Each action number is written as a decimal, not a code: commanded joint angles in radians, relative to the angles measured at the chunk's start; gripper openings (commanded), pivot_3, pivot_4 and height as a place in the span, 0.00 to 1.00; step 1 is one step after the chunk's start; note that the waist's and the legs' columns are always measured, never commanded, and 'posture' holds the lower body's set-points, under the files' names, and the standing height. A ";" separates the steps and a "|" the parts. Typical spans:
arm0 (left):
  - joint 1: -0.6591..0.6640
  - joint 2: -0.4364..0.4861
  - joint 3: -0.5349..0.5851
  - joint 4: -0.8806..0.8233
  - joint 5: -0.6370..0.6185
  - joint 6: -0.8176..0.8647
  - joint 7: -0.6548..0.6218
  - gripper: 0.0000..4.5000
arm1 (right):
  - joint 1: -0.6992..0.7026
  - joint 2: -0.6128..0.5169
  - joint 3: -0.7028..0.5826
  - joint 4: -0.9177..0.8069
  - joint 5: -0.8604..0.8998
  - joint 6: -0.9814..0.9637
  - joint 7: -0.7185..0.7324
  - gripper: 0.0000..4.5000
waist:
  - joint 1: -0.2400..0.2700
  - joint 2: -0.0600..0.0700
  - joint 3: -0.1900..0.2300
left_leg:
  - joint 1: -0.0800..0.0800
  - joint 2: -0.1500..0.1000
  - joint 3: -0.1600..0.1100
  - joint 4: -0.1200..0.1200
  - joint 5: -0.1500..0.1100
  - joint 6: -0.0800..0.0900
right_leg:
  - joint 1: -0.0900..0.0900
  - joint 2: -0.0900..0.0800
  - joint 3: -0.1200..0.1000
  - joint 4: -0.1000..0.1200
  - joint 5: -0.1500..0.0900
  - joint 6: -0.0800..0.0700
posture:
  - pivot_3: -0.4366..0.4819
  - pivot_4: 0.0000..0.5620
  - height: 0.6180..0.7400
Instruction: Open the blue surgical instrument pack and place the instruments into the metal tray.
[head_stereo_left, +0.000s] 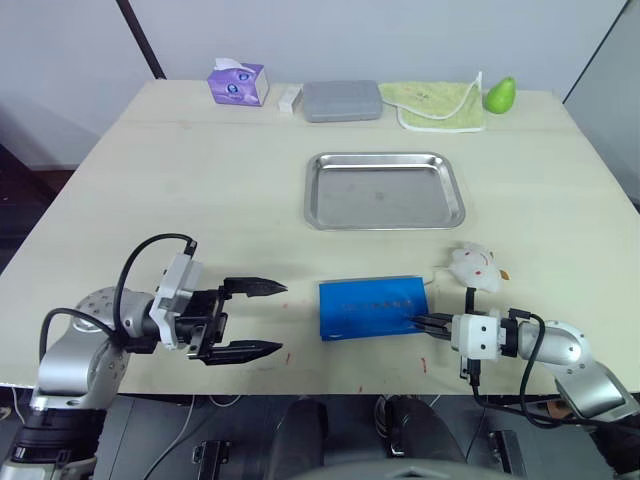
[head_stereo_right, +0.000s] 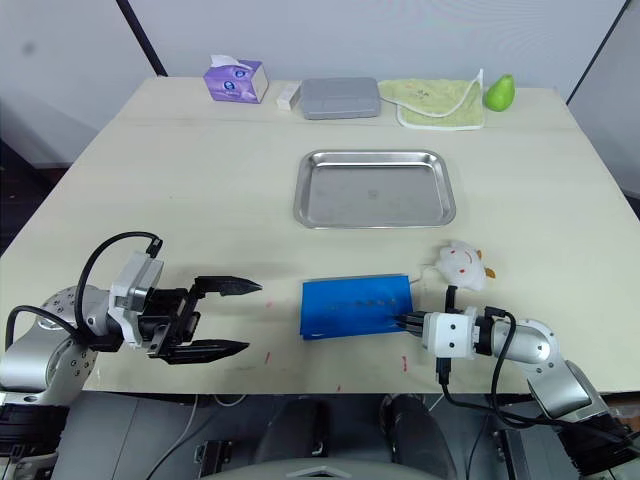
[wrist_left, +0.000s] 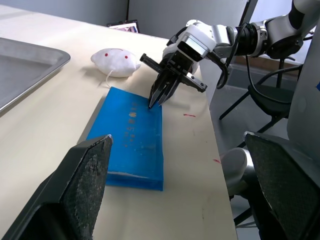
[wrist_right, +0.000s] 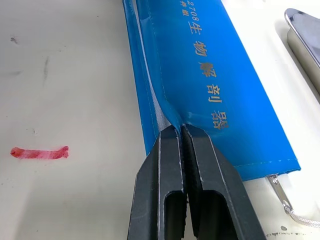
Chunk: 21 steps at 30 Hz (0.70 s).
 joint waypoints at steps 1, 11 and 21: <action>0.008 -0.005 -0.003 -0.030 0.005 -0.019 0.001 1.00 | -0.005 -0.008 -0.023 -0.052 0.061 0.086 0.011 0.02 | 0.000 0.000 0.000 | 0.000 0.000 0.000 0.000 0.000 0.000 | 0.000 0.000 0.000 0.000 0.000 0.000 | 0.48 0.27 0.98; 0.008 -0.035 -0.014 -0.032 0.006 -0.020 0.031 1.00 | -0.131 -0.105 -0.122 -0.272 0.419 0.620 0.096 0.02 | 0.006 0.001 0.000 | -0.001 0.000 0.000 0.000 0.000 0.000 | 0.000 0.000 0.000 0.000 0.000 0.000 | 0.48 0.27 0.98; -0.018 -0.048 0.005 0.004 -0.003 -0.019 0.063 1.00 | -0.391 -0.188 -0.105 -0.150 0.564 0.933 0.224 0.02 | 0.005 0.001 0.001 | -0.002 0.000 0.000 0.000 0.000 0.000 | -0.001 -0.001 -0.001 -0.001 0.000 0.000 | 0.48 0.27 0.98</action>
